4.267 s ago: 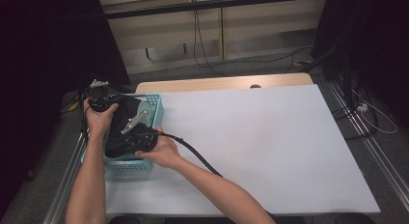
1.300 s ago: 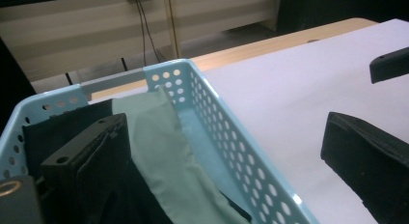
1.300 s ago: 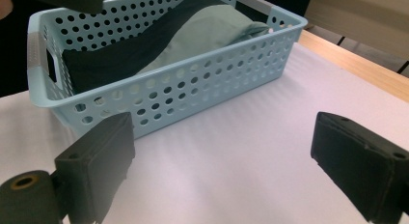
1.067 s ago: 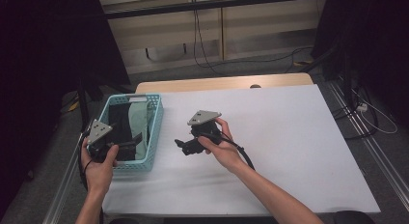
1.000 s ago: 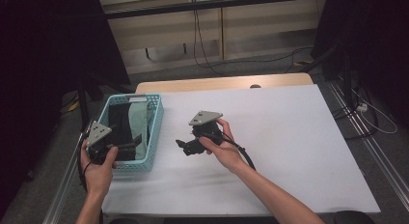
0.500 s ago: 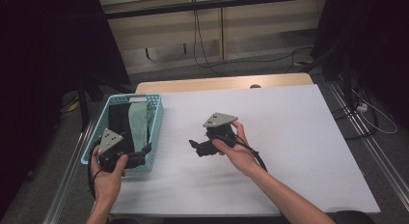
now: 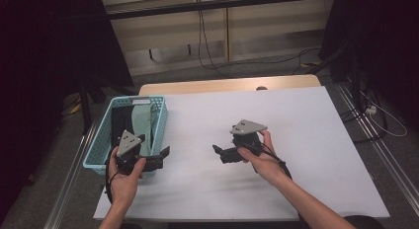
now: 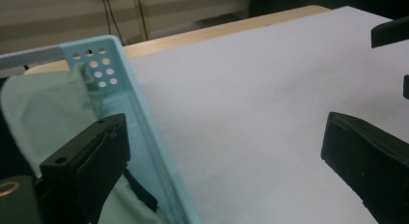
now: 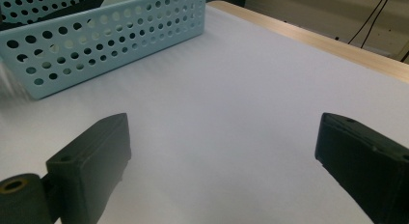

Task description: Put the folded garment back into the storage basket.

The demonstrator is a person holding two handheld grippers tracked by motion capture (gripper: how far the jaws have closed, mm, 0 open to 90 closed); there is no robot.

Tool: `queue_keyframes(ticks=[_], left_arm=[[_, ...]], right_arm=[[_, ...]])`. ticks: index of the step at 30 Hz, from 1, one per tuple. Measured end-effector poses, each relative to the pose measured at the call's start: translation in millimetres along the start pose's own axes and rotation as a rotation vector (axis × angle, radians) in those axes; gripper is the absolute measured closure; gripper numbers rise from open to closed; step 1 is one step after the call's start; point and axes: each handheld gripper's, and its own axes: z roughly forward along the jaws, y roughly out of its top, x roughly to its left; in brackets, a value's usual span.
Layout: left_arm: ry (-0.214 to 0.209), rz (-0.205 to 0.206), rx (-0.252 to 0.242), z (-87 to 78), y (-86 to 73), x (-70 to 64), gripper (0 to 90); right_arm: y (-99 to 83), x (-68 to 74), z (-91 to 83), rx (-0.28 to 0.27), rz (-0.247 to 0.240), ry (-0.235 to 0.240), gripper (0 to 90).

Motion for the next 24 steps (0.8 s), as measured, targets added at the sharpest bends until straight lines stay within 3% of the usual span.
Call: queue_keyframes(ticks=[5,14,24], left_arm=[[0.017,0.006,0.003,3.9,-4.3,-6.9,3.5],[0.000,0.003,0.015,6.0,-8.5,-10.4,3.5],[-0.048,0.014,0.023,9.8,-14.6,-24.2,3.4]], right_arm=[[-11.8,-8.5,-15.0,-0.002,0.017,-0.035,5.3],[-30.6,-20.3,-40.3,-0.011,0.038,-0.090,6.5],[-53.5,-32.4,-68.8,-0.008,0.099,-0.154,3.9]])
